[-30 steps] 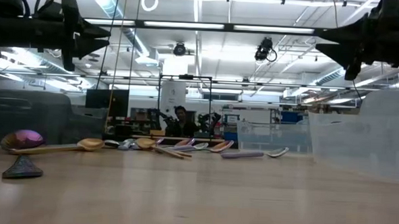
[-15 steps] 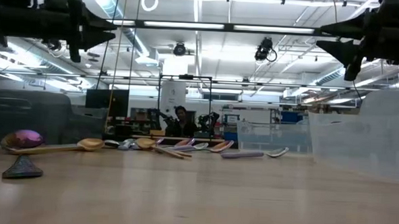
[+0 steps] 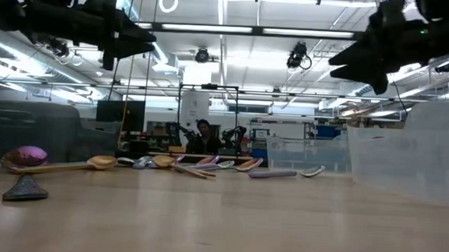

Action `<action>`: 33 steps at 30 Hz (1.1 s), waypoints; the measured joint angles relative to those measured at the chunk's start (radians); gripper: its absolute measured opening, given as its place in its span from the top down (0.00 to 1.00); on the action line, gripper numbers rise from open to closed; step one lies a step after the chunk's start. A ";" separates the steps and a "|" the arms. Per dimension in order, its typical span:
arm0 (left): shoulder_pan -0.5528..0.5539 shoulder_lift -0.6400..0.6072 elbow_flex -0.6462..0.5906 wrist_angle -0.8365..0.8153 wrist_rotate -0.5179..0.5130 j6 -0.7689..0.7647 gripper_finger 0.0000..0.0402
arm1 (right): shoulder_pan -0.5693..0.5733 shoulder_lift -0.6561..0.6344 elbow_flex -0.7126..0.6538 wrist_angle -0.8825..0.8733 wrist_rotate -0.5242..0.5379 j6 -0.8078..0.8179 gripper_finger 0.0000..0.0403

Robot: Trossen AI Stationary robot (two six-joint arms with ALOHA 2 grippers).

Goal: Sort silverware by color (type)
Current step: Put the purple spoon into the top transparent bin

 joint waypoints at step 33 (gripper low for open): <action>-0.077 0.006 0.105 -0.242 -0.057 0.100 0.67 | 0.005 0.753 0.672 -0.326 -0.011 -0.075 0.56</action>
